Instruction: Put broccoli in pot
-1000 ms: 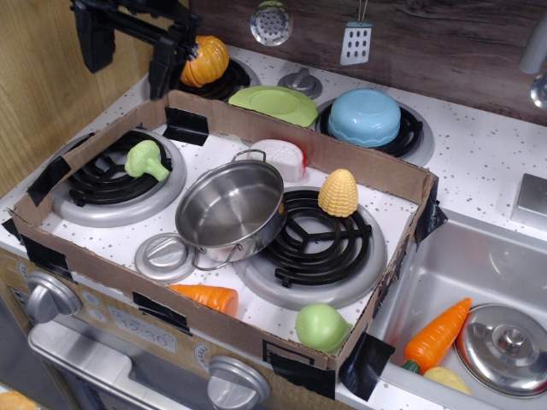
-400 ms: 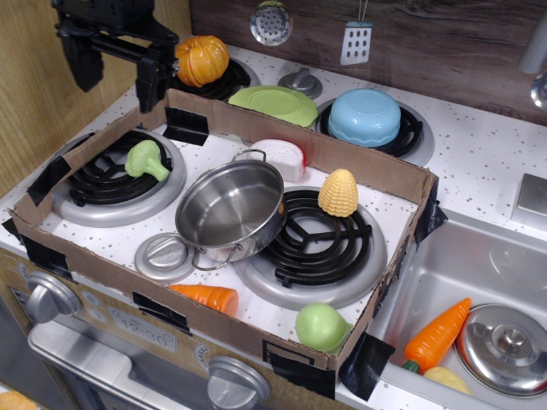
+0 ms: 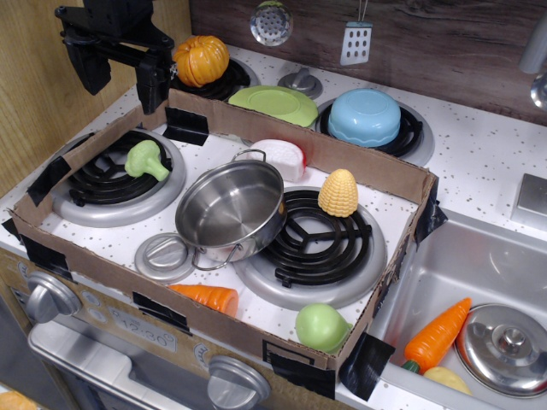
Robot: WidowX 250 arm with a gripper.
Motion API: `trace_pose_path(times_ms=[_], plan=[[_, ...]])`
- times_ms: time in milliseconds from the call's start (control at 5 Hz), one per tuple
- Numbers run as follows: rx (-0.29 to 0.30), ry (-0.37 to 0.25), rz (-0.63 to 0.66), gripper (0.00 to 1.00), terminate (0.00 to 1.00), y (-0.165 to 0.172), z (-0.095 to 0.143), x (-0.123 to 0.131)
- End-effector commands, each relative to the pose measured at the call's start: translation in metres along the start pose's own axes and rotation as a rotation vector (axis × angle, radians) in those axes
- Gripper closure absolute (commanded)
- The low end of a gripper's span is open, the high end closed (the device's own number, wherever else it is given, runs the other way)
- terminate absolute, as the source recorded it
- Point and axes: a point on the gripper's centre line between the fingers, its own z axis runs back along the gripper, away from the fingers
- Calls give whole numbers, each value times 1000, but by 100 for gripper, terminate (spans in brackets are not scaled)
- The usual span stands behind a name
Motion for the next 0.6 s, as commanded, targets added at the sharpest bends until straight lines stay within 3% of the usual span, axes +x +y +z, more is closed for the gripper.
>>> trace_pose_path(times_ms=[0, 400], plan=[[-16, 10, -22, 0, 0, -1, -5, -5], [-31, 32, -45, 0, 0, -3, -18, -4]])
